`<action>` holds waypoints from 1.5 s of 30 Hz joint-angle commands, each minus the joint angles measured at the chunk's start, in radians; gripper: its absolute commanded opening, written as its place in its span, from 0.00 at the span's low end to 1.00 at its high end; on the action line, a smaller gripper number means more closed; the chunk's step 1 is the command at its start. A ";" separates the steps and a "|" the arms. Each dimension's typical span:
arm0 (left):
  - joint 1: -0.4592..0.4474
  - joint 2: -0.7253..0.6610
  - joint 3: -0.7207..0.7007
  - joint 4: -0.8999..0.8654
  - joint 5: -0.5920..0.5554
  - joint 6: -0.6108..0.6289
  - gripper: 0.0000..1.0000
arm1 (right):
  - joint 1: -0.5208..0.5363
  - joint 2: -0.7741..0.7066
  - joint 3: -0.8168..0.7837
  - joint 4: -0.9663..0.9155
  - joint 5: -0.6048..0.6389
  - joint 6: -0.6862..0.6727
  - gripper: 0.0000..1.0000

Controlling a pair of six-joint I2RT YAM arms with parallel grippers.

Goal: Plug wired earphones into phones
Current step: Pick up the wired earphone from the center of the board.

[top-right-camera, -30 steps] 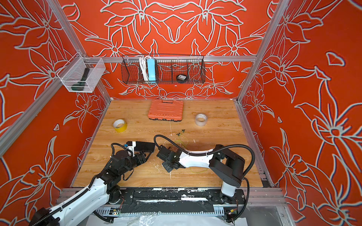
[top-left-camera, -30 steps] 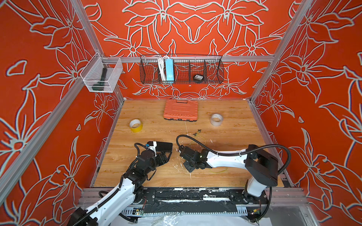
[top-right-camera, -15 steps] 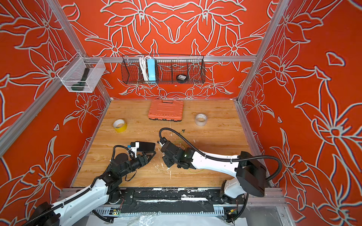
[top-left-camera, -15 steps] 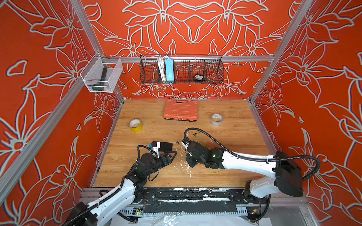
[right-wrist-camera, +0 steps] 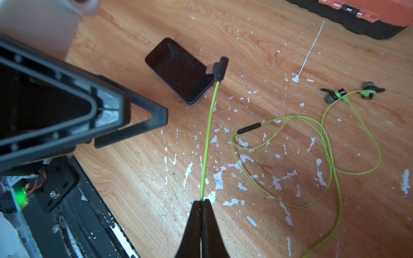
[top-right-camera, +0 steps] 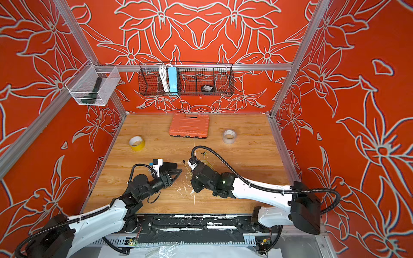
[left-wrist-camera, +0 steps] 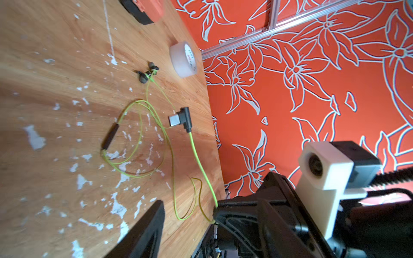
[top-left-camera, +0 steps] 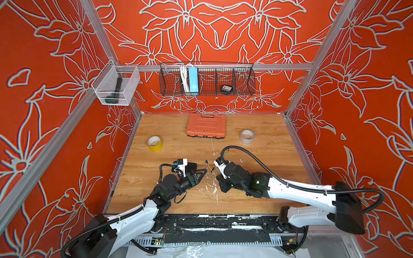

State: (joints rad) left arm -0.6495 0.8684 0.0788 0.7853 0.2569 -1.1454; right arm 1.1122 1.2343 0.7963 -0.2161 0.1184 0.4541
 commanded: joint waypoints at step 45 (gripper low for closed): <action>-0.178 0.232 0.308 0.192 0.179 0.287 0.00 | -0.348 -0.506 -0.130 0.253 -0.564 0.126 0.69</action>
State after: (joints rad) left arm -0.8139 1.1156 0.3603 0.9588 0.3550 -0.9066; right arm 0.8154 0.6952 0.6296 -0.0937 -0.1711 0.5117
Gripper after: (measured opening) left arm 0.050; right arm 0.699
